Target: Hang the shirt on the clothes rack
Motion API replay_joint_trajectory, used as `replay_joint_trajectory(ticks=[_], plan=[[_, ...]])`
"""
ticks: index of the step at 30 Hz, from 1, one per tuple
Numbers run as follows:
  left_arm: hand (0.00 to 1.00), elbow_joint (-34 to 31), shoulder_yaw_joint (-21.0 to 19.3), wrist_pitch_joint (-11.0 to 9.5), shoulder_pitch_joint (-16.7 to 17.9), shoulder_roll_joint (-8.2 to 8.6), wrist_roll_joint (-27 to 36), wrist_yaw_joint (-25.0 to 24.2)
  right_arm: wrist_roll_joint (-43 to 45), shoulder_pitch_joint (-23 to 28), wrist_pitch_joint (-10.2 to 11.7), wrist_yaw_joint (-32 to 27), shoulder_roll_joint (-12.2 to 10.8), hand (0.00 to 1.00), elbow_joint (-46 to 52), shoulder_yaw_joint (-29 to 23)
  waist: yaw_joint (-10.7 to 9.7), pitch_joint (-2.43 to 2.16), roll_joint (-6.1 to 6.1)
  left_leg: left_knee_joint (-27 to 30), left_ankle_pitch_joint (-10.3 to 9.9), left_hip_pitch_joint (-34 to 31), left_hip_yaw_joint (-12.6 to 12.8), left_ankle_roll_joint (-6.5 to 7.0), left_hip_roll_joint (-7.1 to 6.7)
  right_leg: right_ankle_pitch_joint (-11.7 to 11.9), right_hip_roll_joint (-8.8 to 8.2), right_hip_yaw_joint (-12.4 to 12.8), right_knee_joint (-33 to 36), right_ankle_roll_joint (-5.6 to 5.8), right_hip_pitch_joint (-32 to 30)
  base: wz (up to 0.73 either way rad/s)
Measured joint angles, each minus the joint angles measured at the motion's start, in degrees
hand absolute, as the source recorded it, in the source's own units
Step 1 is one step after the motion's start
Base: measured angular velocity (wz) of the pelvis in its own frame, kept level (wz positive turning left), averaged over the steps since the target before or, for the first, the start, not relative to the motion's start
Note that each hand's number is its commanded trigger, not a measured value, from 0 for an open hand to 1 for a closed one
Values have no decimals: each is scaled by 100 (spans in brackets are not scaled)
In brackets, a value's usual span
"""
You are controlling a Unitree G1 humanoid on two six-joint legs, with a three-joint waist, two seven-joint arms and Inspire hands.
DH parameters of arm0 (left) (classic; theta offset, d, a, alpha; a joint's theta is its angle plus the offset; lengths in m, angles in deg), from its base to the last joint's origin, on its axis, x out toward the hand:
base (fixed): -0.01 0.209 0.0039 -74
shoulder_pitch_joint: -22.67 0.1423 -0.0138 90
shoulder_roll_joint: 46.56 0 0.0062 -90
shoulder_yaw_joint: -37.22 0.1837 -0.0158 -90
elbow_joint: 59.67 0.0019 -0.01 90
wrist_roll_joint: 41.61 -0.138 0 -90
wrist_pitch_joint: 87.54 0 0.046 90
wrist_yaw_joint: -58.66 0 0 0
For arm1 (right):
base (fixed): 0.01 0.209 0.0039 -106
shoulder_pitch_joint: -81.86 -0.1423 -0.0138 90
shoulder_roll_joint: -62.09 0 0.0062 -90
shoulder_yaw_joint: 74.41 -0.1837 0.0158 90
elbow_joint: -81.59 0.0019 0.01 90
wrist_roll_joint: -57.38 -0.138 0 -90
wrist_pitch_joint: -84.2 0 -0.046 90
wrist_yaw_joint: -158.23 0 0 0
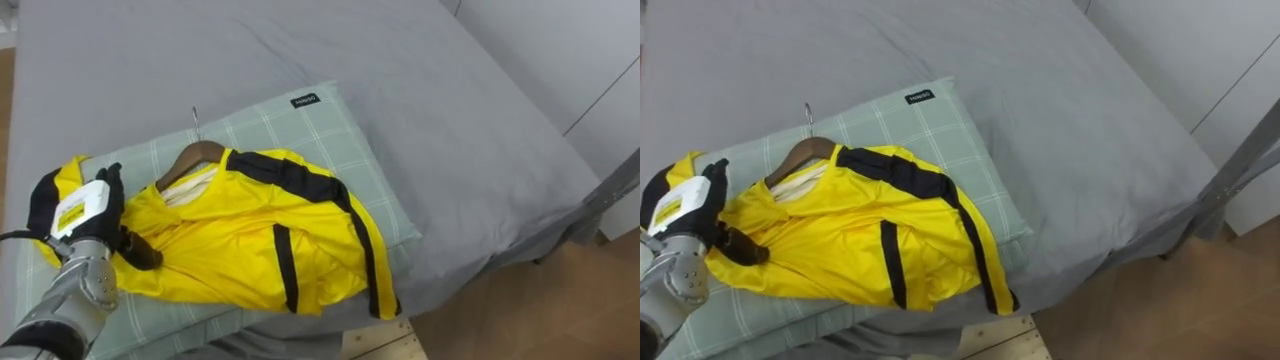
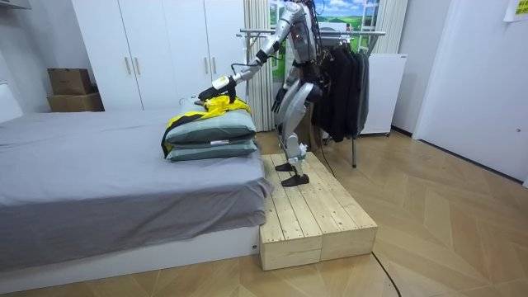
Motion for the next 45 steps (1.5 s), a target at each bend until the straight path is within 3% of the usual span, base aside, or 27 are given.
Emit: replay_joint_trajectory(ticks=[7,11,20,29,45], plan=[[0,72,25,55,1,7,566,-456,-87,-31,0,95,2,0,-63,127,-60,3,5,-19,1,59,-54,1,-16,-6,-25,-70,-31,-3,94,3],[0,90,25,226,1,19,648,-769,-77,-94,-1,95,-3,0,-61,130,-109,10,16,-12,1,43,-61,0,-20,-20,-35,-83,-20,-6,85,0],[0,72,133,306,0,17,978,-1285,-66,-113,6,102,44,0,-39,126,-177,71,174,7,-7,16,-67,8,-16,-20,-37,-84,-15,-6,70,0],[0,69,246,307,-9,0,983,-1663,24,-96,8,223,154,0,-29,129,-191,54,263,-6,-6,18,-114,7,-37,-21,-45,-90,-10,-5,71,0],[0,69,436,354,-152,-47,982,-2124,33,-98,8,294,195,0,-16,129,-247,55,264,-20,-10,12,-142,25,-125,-61,-123,-103,6,62,79,1]])
